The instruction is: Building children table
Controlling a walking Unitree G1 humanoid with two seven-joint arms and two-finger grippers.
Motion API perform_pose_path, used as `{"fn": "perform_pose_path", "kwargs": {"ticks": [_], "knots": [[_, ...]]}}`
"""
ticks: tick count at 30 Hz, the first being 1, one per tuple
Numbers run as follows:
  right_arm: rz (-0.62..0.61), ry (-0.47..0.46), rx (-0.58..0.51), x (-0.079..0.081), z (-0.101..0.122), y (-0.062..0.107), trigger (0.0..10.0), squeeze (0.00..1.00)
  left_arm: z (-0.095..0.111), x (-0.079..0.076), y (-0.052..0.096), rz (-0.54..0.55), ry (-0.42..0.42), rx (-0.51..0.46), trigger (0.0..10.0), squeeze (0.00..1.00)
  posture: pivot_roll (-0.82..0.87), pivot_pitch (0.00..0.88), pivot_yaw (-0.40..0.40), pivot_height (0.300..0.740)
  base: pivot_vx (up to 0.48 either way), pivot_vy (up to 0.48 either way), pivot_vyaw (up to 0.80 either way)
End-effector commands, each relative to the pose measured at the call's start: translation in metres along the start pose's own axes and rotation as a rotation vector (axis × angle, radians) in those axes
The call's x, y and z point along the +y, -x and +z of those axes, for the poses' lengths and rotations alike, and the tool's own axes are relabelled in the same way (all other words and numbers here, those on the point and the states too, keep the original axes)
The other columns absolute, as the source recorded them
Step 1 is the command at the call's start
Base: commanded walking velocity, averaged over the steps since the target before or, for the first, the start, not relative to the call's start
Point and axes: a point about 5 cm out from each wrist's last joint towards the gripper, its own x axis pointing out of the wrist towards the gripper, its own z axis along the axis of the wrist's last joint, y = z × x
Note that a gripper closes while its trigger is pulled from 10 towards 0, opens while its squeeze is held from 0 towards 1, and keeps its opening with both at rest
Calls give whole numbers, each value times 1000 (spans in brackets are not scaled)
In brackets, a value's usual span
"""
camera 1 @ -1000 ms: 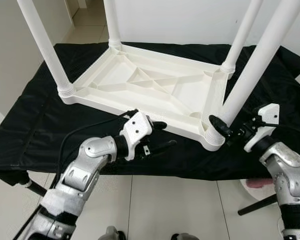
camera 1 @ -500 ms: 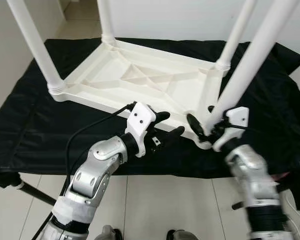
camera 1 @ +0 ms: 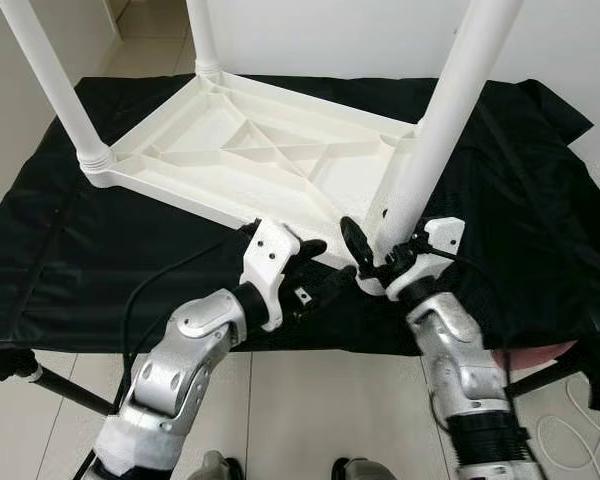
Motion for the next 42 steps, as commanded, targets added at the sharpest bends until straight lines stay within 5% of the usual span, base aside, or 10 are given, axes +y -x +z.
{"fn": "perform_pose_path", "kwargs": {"ticks": [1,17,18,21,22,23,24,33,34,42], "knots": [[71,25,5,4,3,0,10000,0,-1,1,1,55,-16,11,10000,0,-103,97,45,740,0,0,0],[227,152,80,-6,1,-8,10000,0,-7,-11,10,-27,-79,68,10000,0,-84,76,30,740,0,0,0],[224,147,89,-9,0,-8,3843,0,-7,-13,10,-33,-75,65,10000,0,-81,73,25,740,0,0,0],[219,145,95,-12,0,-8,3647,0,-7,-14,9,-38,-74,63,10000,0,-81,73,25,740,0,0,0],[205,144,95,-14,-1,-8,1333,0,-7,-15,9,-40,-75,62,10000,0,-80,66,20,740,0,0,0],[205,144,95,-14,-1,-8,1333,0,-7,-15,9,-40,-75,62,10000,0,-80,66,20,740,0,0,0],[188,129,94,-16,-2,-8,0,0,-8,-15,8,-38,-79,65,10000,0,-78,64,19,740,0,0,0],[5,156,170,-4,-17,-16,0,0,-16,-3,2,59,-116,124,10000,0,-79,48,8,740,0,0,0],[-33,140,181,0,-19,-17,10000,0,-16,-1,1,76,-115,127,10000,0,-80,47,6,740,0,0,0],[-177,80,185,16,-25,-20,10000,0,-17,3,-2,110,-102,127,10000,0,-86,29,-5,740,0,0,0]]}}
